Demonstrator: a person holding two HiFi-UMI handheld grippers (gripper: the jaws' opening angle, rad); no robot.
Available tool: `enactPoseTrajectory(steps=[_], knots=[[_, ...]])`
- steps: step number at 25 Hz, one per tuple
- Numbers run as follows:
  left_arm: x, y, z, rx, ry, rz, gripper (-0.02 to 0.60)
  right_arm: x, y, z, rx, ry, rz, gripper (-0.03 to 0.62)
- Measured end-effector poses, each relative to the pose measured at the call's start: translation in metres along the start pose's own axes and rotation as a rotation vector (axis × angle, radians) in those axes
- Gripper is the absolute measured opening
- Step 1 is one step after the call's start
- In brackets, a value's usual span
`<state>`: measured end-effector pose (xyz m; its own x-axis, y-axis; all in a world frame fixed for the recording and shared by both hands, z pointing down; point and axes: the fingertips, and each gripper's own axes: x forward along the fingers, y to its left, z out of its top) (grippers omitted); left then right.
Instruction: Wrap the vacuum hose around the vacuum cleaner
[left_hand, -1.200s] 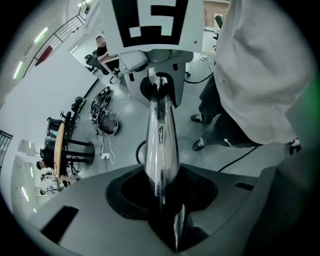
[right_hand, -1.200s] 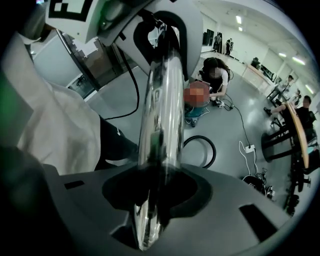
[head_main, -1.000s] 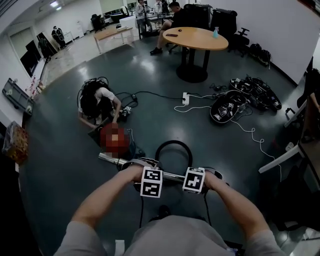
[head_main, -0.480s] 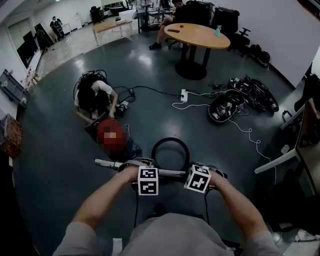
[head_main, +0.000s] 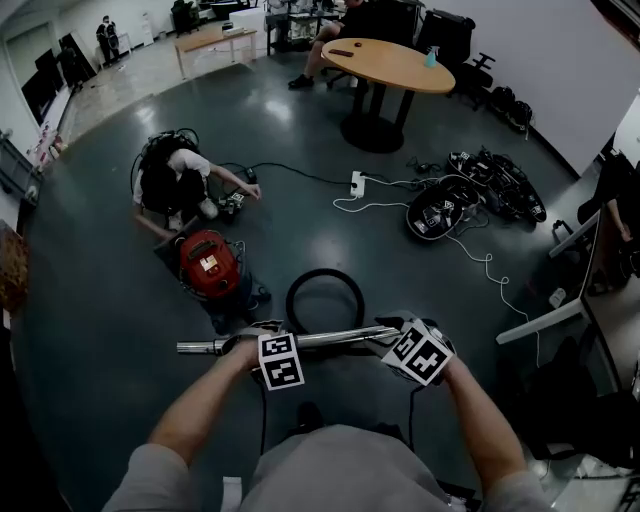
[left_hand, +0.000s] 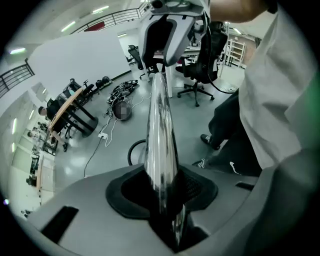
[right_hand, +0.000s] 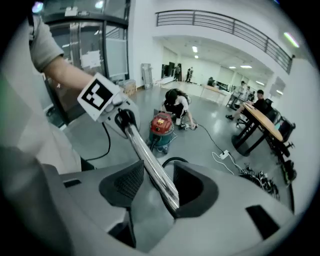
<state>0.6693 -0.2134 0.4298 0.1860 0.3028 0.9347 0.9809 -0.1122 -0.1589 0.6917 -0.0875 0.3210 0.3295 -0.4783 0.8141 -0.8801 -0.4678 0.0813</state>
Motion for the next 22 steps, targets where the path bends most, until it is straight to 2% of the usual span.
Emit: enactPoseTrajectory(steps=[2, 6, 9, 12, 13, 22], knots=[[0.005, 0.003, -0.004, -0.046, -0.01, 0.005, 0.146, -0.007, 0.0, 0.004, 0.102, -0.067, 0.026, 0.176], [0.018, 0.006, -0.012, -0.141, -0.027, 0.013, 0.146, -0.003, 0.009, 0.005, 0.221, -0.177, 0.105, 0.175], [0.028, 0.007, -0.016, -0.224, -0.039, 0.019, 0.147, 0.011, 0.012, -0.004, 0.289, -0.189, 0.12, 0.172], [0.036, 0.009, -0.02, -0.32, -0.049, 0.024, 0.147, 0.028, 0.01, -0.014, 0.352, -0.193, 0.125, 0.094], [0.038, 0.009, -0.019, -0.353, -0.053, 0.024, 0.147, 0.033, 0.01, -0.017, 0.375, -0.199, 0.137, 0.086], [0.078, 0.013, -0.002, -0.568, -0.065, 0.073, 0.147, 0.085, 0.0, -0.037, 0.58, -0.267, 0.343, 0.086]])
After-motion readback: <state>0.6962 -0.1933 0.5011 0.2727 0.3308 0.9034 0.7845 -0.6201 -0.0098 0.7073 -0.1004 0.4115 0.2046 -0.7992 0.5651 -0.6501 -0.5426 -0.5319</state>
